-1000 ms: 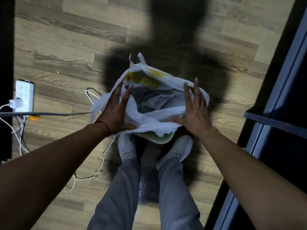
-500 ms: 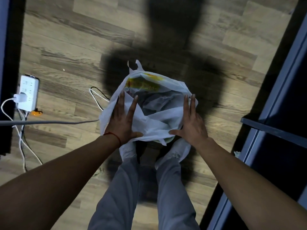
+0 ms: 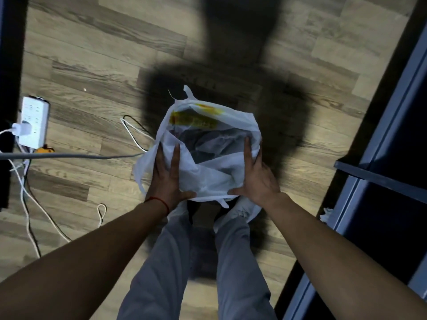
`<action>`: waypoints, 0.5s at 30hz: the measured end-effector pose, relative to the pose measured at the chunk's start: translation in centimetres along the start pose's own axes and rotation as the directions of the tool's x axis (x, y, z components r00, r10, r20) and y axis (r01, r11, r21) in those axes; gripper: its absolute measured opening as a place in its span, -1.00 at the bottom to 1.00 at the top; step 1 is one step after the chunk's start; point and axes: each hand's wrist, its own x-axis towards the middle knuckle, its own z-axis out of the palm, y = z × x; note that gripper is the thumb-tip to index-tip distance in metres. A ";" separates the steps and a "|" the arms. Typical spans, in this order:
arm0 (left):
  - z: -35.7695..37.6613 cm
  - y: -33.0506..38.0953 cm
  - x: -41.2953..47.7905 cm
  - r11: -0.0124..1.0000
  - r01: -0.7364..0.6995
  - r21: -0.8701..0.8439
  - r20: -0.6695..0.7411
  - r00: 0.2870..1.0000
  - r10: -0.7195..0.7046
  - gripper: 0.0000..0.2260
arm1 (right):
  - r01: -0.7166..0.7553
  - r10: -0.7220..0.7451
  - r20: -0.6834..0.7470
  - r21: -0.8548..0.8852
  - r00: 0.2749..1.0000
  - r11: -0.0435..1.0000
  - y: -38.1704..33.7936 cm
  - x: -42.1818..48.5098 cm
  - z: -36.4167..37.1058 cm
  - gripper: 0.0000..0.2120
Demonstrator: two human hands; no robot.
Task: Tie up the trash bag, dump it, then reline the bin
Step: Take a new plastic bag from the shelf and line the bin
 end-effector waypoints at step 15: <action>-1.4 -0.3 4.7 0.973 -0.215 0.083 -0.008 0.976 0.216 0.25 | 0.079 -0.079 0.006 -0.089 0.997 0.993 0.9 1.0 -1.2 0.45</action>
